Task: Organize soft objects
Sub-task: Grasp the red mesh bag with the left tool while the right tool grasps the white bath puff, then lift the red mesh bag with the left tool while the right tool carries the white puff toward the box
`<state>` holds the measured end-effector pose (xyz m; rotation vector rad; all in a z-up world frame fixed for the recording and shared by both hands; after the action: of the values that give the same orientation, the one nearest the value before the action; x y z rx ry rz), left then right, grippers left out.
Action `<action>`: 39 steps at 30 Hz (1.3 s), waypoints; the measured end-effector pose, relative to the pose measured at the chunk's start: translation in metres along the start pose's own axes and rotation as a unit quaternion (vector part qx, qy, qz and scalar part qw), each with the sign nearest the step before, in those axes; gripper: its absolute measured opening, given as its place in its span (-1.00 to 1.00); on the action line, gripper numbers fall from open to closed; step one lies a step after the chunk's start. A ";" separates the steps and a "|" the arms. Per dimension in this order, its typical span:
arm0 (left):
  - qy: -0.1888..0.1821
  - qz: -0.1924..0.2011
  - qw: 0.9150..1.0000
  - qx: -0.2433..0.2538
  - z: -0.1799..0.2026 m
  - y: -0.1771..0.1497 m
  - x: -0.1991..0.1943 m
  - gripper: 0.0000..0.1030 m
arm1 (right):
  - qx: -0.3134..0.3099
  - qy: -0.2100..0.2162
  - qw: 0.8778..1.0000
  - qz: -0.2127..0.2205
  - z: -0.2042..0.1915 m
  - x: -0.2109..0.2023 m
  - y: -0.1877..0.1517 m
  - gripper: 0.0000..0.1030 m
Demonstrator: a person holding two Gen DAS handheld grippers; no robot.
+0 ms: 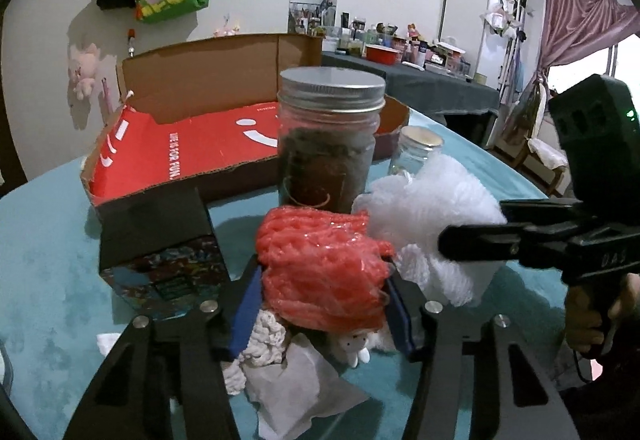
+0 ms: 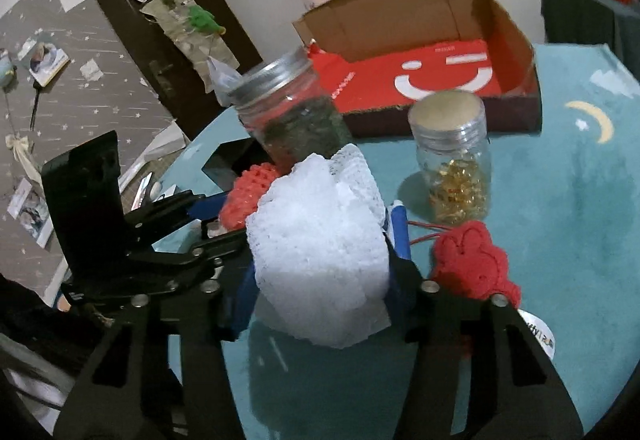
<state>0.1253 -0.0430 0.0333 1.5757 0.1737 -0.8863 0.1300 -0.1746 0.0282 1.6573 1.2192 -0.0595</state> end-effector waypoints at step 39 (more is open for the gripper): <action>0.018 0.018 1.000 0.000 -0.015 -0.002 -0.021 0.46 | -0.048 -0.161 0.984 0.056 -0.019 -0.021 -0.011 0.02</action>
<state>0.1161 -0.0210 0.0439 1.5912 0.1703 -0.8288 0.1030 -0.1751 0.0414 1.5584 0.8693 -0.1891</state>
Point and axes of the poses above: each gripper's, at about its wrist camera, not at the fingertips, and x roughly the way its jaws point, z to its right, y to its top, the point moved 4 cm from there along x, roughly the way its jaws point, and after that the axes turned 1 degree about x, right-handed, at the moved point
